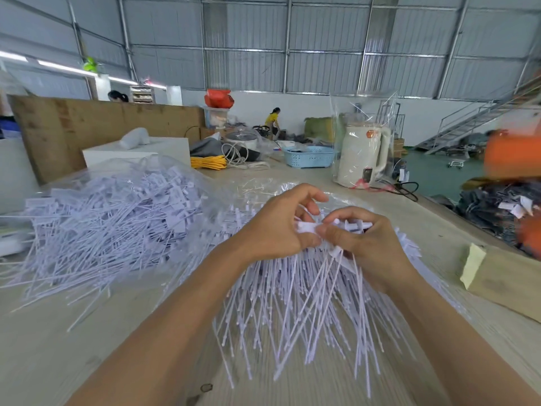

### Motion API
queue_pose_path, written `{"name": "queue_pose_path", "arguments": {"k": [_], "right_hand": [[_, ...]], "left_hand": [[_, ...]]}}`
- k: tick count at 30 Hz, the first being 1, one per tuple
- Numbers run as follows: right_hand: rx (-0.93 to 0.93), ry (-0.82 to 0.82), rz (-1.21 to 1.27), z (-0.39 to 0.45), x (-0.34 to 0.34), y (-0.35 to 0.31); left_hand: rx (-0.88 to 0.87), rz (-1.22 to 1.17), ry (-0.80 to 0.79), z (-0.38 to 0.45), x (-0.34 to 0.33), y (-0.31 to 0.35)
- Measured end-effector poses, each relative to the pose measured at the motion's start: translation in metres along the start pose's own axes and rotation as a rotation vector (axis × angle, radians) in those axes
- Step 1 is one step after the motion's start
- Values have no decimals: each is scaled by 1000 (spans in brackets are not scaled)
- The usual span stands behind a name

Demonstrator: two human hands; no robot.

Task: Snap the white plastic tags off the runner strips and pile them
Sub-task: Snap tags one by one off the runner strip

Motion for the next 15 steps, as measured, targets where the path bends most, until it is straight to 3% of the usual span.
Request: {"name": "queue_pose_path", "arguments": {"k": [9, 15], "right_hand": [[-17, 38, 32, 4, 6, 9], [46, 61, -115, 5, 8, 7]], "left_hand": [[-422, 707, 53, -6, -9, 28], [-311, 730, -45, -1, -14, 18]]}}
Point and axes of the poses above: each hand's wrist, its own z-axis towards the middle knuckle, its own x-axis out of the back of the hand, y = z × x, the point moved 7 cm from there along z, towards the middle knuckle, and after that the axes turned 5 degrees about -x, right-handed, at the moved point
